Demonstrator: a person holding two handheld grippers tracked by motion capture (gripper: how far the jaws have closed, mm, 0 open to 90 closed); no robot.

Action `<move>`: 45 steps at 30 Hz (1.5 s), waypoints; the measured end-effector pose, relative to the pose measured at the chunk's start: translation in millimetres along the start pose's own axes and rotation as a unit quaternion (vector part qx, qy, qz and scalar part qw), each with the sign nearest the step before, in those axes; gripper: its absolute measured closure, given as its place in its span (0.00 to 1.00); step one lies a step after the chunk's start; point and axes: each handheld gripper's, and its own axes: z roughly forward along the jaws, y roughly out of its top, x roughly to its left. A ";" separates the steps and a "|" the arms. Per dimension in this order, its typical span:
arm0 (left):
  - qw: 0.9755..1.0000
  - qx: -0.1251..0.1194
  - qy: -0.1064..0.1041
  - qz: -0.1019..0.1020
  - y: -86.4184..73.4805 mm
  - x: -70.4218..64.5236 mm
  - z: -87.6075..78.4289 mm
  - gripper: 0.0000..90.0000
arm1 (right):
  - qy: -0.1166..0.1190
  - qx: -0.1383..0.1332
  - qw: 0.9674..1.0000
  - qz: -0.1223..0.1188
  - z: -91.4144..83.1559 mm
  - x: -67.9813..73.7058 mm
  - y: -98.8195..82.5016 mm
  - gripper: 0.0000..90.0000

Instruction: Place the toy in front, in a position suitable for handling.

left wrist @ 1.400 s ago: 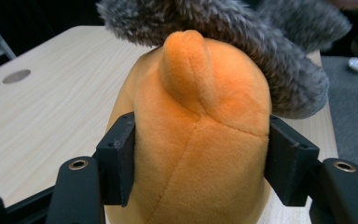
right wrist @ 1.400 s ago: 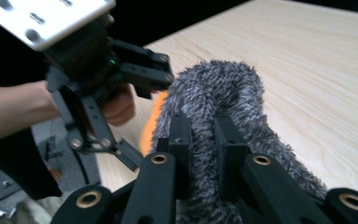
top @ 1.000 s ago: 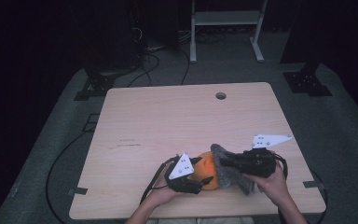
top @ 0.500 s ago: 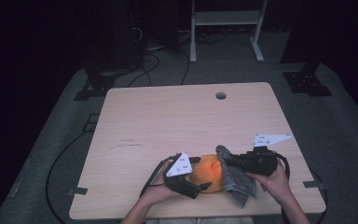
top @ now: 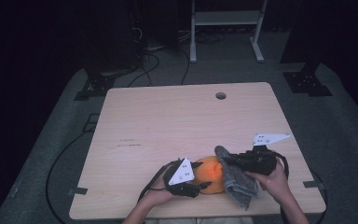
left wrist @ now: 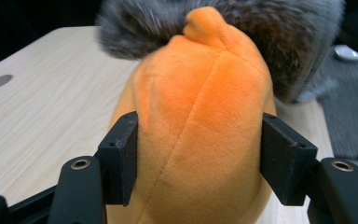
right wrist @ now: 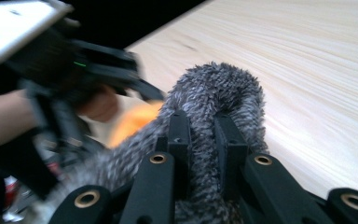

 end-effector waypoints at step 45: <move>0.998 0.026 -0.015 -0.056 2.9 19.6 -11.5 0.23 | 0.014 -0.002 0.999 -0.050 18.2 30.9 2.1 0.87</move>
